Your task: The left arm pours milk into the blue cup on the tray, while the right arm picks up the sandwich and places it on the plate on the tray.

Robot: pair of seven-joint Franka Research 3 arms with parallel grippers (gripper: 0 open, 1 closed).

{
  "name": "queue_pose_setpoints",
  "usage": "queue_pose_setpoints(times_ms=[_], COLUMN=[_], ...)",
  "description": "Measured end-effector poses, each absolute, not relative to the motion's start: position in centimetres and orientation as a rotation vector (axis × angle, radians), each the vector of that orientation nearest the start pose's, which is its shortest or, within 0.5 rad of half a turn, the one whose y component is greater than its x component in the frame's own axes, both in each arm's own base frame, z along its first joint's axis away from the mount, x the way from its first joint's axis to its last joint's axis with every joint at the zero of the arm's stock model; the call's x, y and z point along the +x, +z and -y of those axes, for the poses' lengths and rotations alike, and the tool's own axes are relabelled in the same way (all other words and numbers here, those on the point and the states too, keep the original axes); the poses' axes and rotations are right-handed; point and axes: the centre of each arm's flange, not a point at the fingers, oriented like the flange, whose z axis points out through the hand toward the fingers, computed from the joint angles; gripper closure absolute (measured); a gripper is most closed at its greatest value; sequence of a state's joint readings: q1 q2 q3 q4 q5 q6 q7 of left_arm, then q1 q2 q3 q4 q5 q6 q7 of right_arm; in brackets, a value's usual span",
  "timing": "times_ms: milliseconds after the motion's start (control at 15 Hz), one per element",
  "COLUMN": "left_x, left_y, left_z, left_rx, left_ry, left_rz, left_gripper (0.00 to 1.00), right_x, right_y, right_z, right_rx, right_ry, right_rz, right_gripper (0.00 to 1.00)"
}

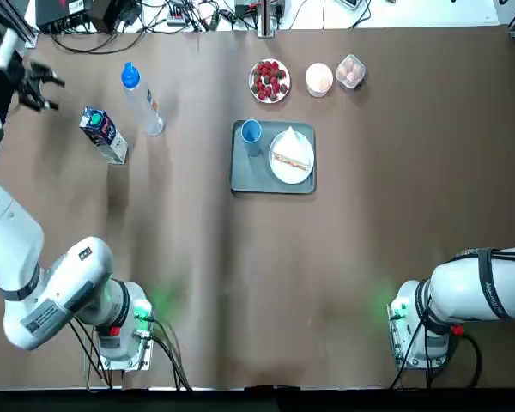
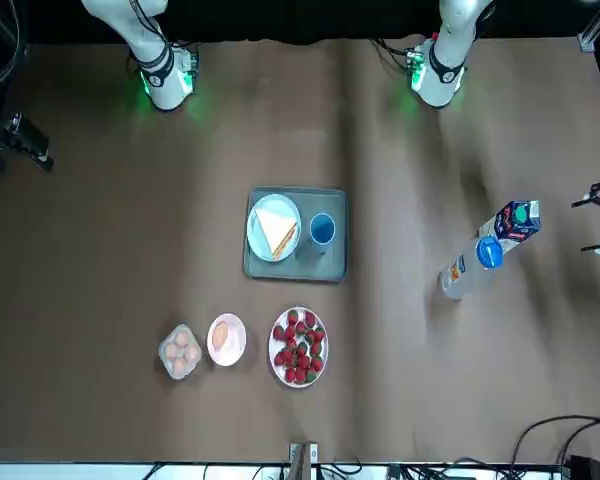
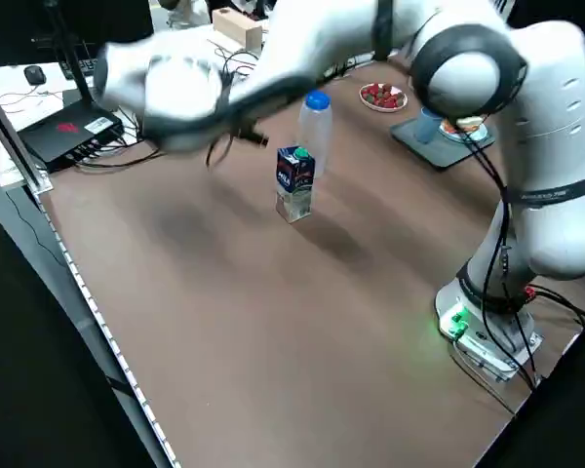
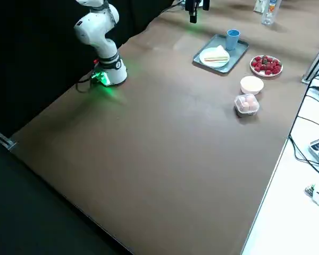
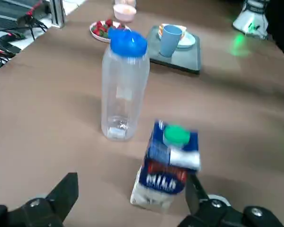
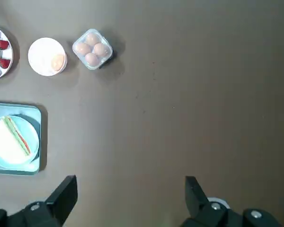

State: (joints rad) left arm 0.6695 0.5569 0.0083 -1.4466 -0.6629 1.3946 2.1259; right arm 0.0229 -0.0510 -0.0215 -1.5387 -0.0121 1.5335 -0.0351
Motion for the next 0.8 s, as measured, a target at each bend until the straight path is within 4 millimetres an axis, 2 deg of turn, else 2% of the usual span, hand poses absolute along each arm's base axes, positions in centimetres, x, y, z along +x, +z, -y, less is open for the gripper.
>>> queue_pose_setpoints(times_ms=[133, 267, 333, 400, 467, 600, 800], left_x=[56.5, 58.5, 59.4, 60.3, 62.0, 63.0, 63.2], left_y=[41.2, 45.6, 47.1, 48.0, 48.6, 48.5, 49.5], left_z=[-29.8, -23.2, -19.3, -15.3, -7.6, -1.5, 4.5], left_rx=[1.881, 1.904, 1.912, 1.925, 1.960, 2.037, 2.194], left_ry=[0.583, 0.460, 0.401, 0.344, 0.258, 0.170, 0.078], left_rz=[1.555, 1.623, 1.638, 1.636, 1.629, 1.630, 1.585], left_gripper=[0.00, 0.00, 0.00, 0.00, 0.00, 0.00, 0.00], right_x=[53.5, 53.5, 53.5, 53.5, 53.5, 53.5, 53.5], right_y=[66.4, 66.4, 66.4, 66.4, 66.4, 66.4, 66.4], right_z=[0.1, 0.2, 0.3, 0.4, 0.5, 0.5, 0.5], right_rx=[-3.152, -3.152, -3.152, -3.152, -3.152, -3.152, -3.152], right_ry=[-0.073, -0.073, -0.073, -0.073, -0.071, -0.070, -0.069], right_rz=[0.055, 0.052, 0.049, 0.047, 0.044, 0.043, 0.043], right_gripper=[0.00, 0.00, 0.00, 0.00, 0.00, 0.00, 0.00])
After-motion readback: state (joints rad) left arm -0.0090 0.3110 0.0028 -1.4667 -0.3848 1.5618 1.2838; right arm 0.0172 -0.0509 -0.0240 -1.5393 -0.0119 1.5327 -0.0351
